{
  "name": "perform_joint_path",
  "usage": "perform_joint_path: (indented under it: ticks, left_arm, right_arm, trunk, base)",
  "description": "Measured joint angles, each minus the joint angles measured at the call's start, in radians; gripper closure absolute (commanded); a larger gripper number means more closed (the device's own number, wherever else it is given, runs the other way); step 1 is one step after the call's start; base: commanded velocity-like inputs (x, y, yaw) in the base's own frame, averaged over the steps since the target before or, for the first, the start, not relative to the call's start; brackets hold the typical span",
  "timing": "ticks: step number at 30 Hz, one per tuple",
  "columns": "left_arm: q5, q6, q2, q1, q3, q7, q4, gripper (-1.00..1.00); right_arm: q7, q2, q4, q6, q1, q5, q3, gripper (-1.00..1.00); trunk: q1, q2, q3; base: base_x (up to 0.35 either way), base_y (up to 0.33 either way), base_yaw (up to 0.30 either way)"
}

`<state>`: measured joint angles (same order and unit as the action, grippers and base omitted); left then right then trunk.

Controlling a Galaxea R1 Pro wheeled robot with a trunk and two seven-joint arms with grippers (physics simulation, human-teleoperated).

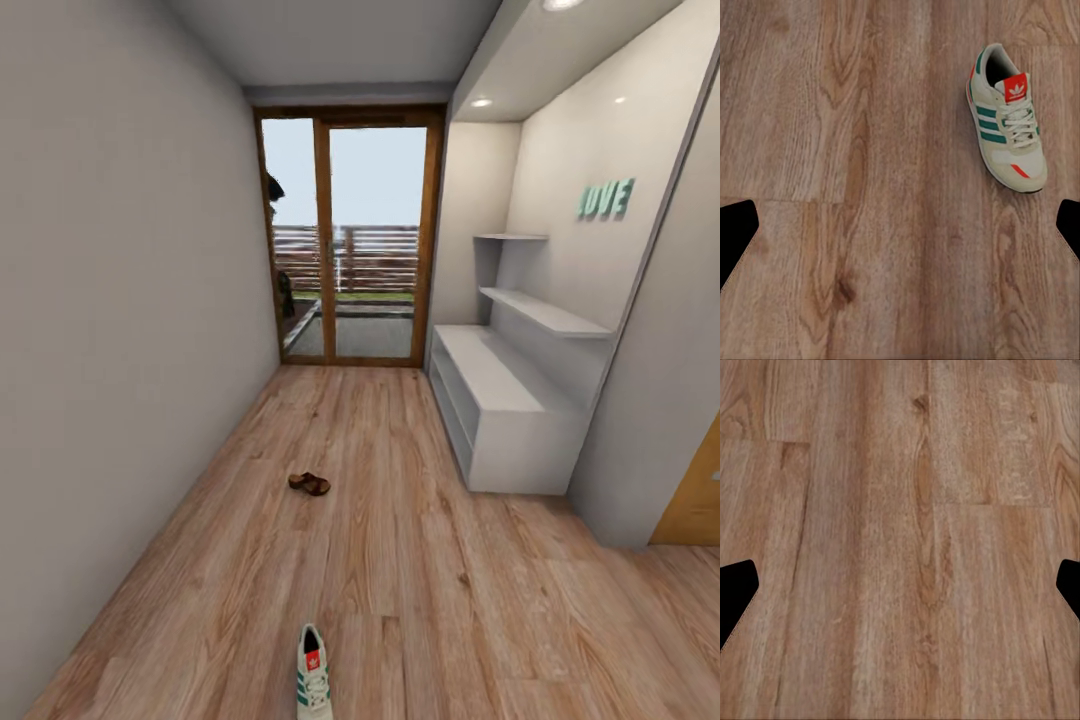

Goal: Pick up the two gym shoes and the two sandals from the corridor floor and place them onto the hallstand (shoe rack) in the corridor, making sure they are on the rack and not on the floor. Arrange them so the two gym shoes are next to each other and the two sandals are next to each other.

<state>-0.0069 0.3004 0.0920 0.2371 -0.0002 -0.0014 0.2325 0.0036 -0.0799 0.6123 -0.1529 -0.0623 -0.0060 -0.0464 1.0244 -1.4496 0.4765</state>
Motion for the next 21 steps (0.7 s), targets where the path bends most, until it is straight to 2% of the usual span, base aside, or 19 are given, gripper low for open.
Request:
perform_joint_path:
  ticks: [4, 15, 21]
  left_arm:
    - [0.001, 0.002, -0.002, -0.005, -0.001, 0.000, 0.005, -1.00]
    - [0.003, 0.002, 0.000, -0.005, 0.000, 0.000, 0.005, -1.00]
    - [0.004, 0.002, 0.001, -0.004, 0.001, 0.000, 0.005, -1.00]
  right_arm:
    - [-0.006, 0.009, -0.004, -0.002, 0.000, -0.002, -0.006, -1.00]
    - [-0.006, 0.010, -0.007, -0.001, 0.000, -0.003, -0.008, -1.00]
    - [-0.006, 0.009, -0.007, -0.001, 0.000, -0.005, -0.009, -1.00]
  trunk:
    - [-0.001, 0.000, 0.000]
    - [0.001, 0.000, 0.000]
    - [0.001, 0.000, 0.000]
  base:
    - [0.085, -0.001, 0.000]
    - [0.000, 0.000, -0.002]
    - [0.000, 0.000, -0.143]
